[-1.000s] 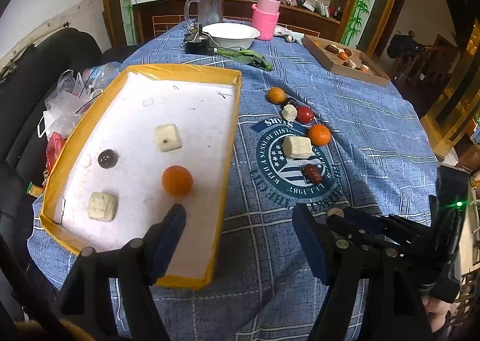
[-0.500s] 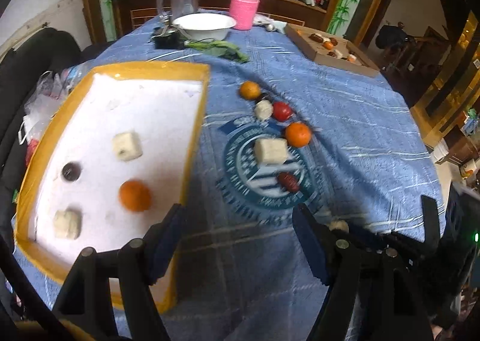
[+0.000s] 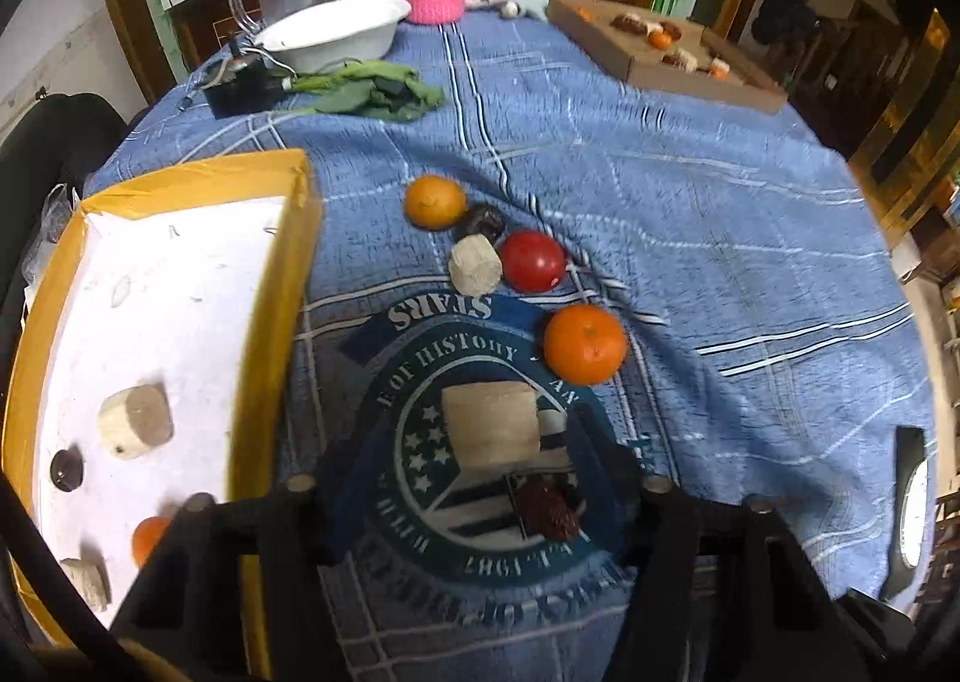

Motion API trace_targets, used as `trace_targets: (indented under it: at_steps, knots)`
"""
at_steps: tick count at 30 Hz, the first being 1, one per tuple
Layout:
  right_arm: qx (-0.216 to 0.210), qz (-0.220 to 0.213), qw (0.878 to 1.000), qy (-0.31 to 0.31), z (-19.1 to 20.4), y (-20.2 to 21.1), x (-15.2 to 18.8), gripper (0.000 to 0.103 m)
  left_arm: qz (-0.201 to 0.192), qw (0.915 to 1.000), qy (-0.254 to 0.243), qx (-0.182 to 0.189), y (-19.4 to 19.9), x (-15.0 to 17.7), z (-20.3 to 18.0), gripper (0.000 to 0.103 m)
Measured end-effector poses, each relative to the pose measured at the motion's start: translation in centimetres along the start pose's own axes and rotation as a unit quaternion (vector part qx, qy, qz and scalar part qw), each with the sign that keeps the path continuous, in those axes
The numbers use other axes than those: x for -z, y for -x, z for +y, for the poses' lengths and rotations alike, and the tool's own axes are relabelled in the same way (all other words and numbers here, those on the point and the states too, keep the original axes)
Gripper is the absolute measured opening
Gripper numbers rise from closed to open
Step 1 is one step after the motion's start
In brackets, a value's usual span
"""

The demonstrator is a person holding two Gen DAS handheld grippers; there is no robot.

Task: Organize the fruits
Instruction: 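Grasp a small beige round piece with the right tool while the left tool grasps a beige cube, then lower the beige cube into the tray with the left tool while right releases its piece there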

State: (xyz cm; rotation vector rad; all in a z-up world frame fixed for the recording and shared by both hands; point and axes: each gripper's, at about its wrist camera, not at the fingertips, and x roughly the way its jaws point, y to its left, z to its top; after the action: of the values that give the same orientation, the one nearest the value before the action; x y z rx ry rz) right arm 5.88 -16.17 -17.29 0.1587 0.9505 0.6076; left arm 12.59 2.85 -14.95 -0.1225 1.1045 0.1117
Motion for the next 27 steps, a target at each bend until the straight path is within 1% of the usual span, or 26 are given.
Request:
trace_targets:
  at_steps: [3,4,5,9,11,13,15,17,21,24,27]
  knots:
    - [0.002,-0.001,1.000,-0.003,-0.3,0.1,-0.1,0.020,0.017,0.9998,0.001,-0.006,-1.2,0.3,-0.3,0.041]
    - [0.001,-0.001,1.000,-0.004,-0.4,0.2,-0.1,0.020,0.018,0.9998,0.003,-0.004,-1.4,0.3,-0.2,0.038]
    - [0.001,-0.001,1.000,-0.005,-0.5,0.2,-0.1,0.020,0.018,0.9998,0.009,0.003,-1.3,0.4,-0.2,0.037]
    - [-0.003,-0.002,1.000,-0.007,-0.4,0.3,0.0,0.020,0.013,0.9998,0.011,0.004,-0.7,0.8,0.0,0.035]
    - [-0.006,-0.003,1.000,-0.004,0.0,0.3,-0.1,0.020,0.009,0.9997,0.017,0.015,0.3,1.1,0.6,0.034]
    - [-0.010,-0.003,1.000,0.002,0.5,0.3,-0.5,0.020,0.003,0.9989,0.028,0.037,2.0,1.6,1.6,0.034]
    - [-0.018,-0.002,1.000,0.009,1.2,0.1,-1.0,0.020,-0.008,0.9970,0.040,0.066,4.5,2.2,3.2,0.034]
    - [-0.029,-0.001,0.999,0.019,2.2,0.0,-1.7,0.020,-0.027,0.9960,0.048,0.071,6.7,2.6,4.8,0.034]
    - [-0.064,0.005,0.997,0.042,5.1,-0.9,-3.4,0.020,-0.060,0.9940,0.072,0.055,10.7,3.7,9.3,0.034]
    - [-0.080,0.006,0.995,0.064,7.7,-1.8,-5.1,0.020,-0.075,0.9907,0.106,0.041,12.4,4.0,13.3,0.034]
    - [-0.091,0.008,0.992,0.082,10.2,-3.0,-6.9,0.020,-0.086,0.9862,0.139,0.025,13.2,3.9,16.9,0.034]
